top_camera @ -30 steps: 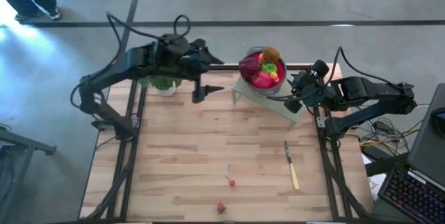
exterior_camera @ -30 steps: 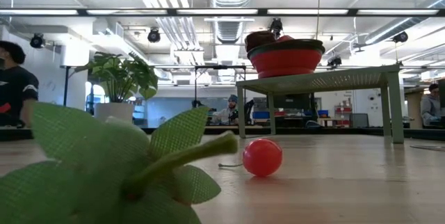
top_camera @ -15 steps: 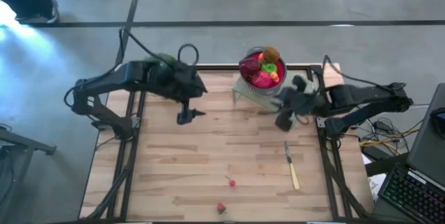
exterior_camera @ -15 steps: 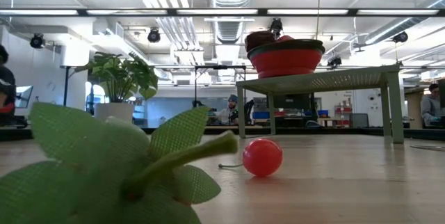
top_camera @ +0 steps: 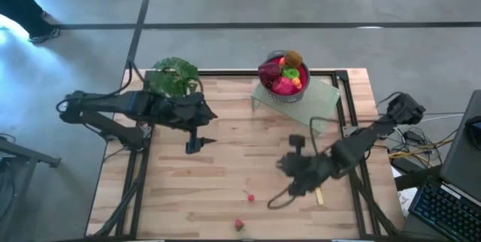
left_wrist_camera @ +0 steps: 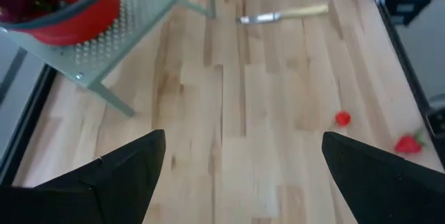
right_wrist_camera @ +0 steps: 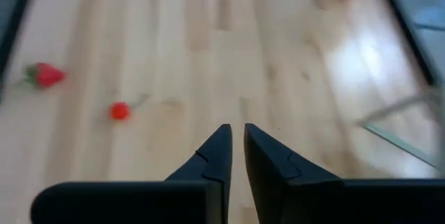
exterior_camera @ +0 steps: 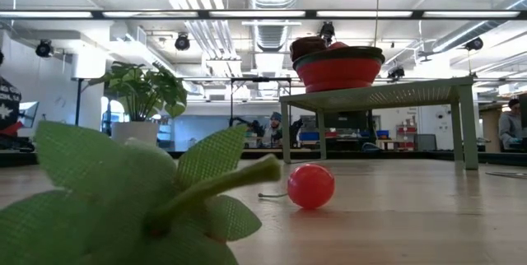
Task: Pick & Place Fruit
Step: Put the red cherry into the red strainer bowl
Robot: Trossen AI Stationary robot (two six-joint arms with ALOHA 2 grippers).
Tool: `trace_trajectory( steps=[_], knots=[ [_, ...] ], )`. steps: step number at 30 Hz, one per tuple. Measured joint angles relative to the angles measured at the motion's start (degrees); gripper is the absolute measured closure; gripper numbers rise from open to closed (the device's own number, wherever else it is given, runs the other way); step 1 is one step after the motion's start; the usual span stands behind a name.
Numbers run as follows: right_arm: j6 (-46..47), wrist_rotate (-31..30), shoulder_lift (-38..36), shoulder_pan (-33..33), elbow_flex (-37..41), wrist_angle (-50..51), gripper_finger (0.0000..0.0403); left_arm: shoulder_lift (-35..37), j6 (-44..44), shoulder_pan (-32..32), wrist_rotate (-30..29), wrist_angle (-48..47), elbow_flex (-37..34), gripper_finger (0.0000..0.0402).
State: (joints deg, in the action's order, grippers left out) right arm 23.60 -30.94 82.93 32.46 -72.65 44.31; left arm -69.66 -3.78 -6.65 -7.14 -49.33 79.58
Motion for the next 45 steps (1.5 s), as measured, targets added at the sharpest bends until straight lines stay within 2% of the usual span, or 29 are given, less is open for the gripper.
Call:
trace_trajectory(
  steps=[7, 14, 18, 23, 28, 32, 45],
  knots=[
    [0.6, 0.1, 7.6, 3.3, -0.2, -8.0, 0.0374, 7.2, 0.1, 0.0, -0.5, 17.2, -14.8, 0.0009],
    [7.7, 0.3, 11.9, 3.4, -0.2, -11.0, 0.0355, 11.8, -2.4, 0.0, -0.5, 27.6, -26.4, 0.0009],
    [9.4, 0.9, 14.0, 3.3, -0.2, -12.6, 0.0330, 13.0, -2.7, 0.0, -0.5, 34.6, -32.1, 0.0009],
    [11.6, 1.0, 16.6, 3.2, -0.2, -14.8, 0.0279, 13.5, -4.5, 0.0, -0.5, 42.0, -38.0, 0.0009],
    [12.0, 1.3, 18.9, 3.7, -0.2, -17.8, 0.0232, 13.7, -7.7, -0.1, -0.5, 44.8, -40.9, 0.0009],
    [13.5, 1.4, 21.4, 4.2, -0.2, -18.7, 0.0211, 13.7, -7.9, -0.5, -0.5, 48.4, -42.7, 0.0009],
    [16.5, 3.6, 29.5, 4.4, -0.6, -25.1, 0.0192, 14.4, -7.1, -0.7, -0.4, 49.1, -42.7, 0.0009]
  ],
)
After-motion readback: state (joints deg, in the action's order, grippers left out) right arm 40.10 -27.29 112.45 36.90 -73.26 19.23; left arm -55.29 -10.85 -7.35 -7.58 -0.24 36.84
